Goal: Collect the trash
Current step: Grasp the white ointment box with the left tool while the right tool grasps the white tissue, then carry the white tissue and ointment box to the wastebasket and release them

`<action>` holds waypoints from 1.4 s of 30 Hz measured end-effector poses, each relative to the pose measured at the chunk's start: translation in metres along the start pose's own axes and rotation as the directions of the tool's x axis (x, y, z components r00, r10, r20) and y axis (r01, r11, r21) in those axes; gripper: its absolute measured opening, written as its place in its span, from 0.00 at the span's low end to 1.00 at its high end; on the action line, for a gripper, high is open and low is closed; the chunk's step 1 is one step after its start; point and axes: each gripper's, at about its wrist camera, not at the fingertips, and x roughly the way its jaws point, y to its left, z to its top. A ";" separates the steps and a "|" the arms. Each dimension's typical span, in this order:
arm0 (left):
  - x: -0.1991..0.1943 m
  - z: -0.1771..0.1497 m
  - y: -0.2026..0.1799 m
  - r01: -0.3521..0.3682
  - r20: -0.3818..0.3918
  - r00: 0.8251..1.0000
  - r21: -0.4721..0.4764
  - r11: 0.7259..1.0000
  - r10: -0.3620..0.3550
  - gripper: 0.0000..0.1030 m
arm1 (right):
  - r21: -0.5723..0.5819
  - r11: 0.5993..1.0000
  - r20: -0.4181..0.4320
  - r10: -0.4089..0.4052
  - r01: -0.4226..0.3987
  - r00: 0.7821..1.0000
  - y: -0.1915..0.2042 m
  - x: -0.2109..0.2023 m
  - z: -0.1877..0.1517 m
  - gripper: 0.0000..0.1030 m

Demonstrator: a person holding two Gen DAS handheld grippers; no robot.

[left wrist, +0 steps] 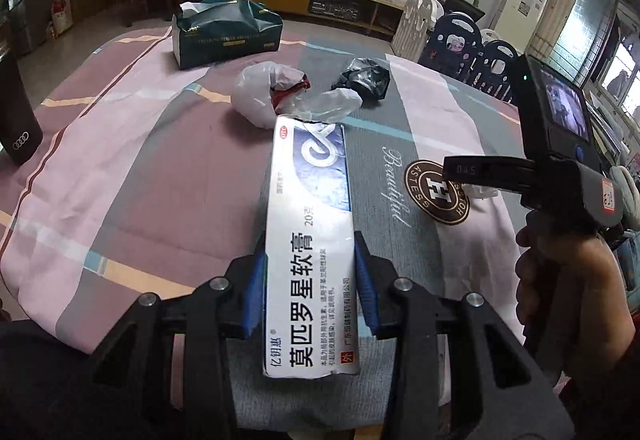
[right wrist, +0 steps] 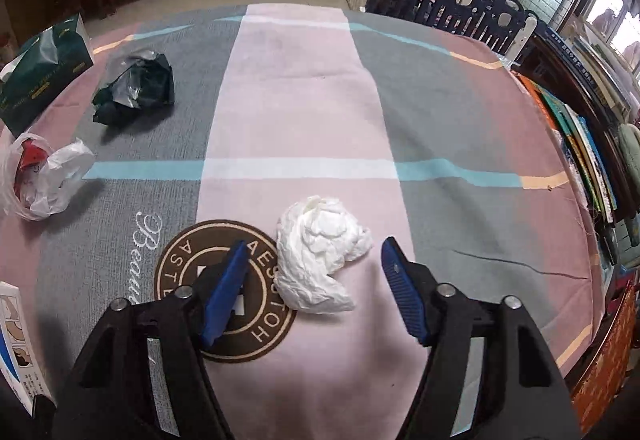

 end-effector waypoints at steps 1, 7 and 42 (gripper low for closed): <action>0.000 0.000 0.001 0.002 -0.001 1.000 -0.004 1.000 -0.002 0.39 | 0.007 1.000 -0.015 0.016 -0.016 1.000 -0.002 0.002 -0.002 0.45; 0.003 0.002 -0.002 -0.004 0.005 1.000 -0.001 1.000 0.004 0.39 | 0.044 0.990 0.007 0.134 -0.134 0.991 -0.015 -0.022 -0.021 0.13; -0.153 -0.016 -0.076 0.143 0.147 0.975 0.153 0.978 -0.165 0.39 | 0.077 0.971 0.354 0.187 -0.227 0.917 -0.109 -0.264 -0.171 0.13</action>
